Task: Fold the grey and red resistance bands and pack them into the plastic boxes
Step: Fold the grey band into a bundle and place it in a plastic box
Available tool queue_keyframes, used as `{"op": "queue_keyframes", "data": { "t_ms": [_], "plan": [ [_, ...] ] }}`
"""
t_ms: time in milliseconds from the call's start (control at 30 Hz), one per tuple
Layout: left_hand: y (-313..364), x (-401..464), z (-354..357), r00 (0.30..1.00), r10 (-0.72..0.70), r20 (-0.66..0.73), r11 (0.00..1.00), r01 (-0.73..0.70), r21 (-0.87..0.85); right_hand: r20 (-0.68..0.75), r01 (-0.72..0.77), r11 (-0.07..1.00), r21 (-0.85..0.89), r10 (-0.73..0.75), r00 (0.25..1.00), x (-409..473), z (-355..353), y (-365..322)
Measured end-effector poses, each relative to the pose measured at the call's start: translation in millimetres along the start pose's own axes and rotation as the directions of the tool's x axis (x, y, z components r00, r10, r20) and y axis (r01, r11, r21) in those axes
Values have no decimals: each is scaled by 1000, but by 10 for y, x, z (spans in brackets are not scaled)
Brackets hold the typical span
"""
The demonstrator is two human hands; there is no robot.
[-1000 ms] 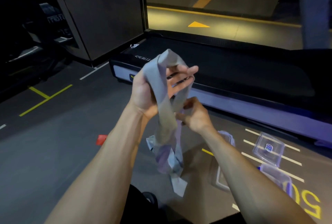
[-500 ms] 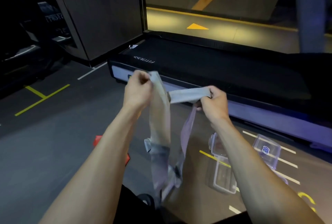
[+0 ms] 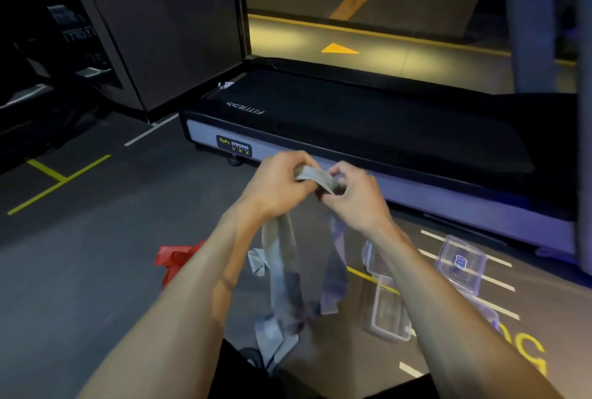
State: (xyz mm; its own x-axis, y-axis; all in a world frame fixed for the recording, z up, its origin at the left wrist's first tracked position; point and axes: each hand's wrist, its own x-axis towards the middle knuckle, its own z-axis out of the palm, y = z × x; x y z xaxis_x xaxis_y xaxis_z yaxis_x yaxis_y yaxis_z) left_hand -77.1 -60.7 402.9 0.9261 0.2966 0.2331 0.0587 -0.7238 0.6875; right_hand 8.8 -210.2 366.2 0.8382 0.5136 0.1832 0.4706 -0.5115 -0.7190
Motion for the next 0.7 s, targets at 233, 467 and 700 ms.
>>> {"op": "queue_keyframes", "data": {
  "t_ms": [233,467,700],
  "plan": [
    [287,47,-168,907,-233,-352,588,-157,-793,484,-376,907,-189,419,768,-273,338,471],
    [-240,123,-202,839,-374,-396,879,185,-439,221,-331,928,-172,364,905,-144,77,506],
    [-483,4,-51,783,-436,444,872,248,421,66,-179,970,163,171,983,-86,-70,108]
  ]
}}
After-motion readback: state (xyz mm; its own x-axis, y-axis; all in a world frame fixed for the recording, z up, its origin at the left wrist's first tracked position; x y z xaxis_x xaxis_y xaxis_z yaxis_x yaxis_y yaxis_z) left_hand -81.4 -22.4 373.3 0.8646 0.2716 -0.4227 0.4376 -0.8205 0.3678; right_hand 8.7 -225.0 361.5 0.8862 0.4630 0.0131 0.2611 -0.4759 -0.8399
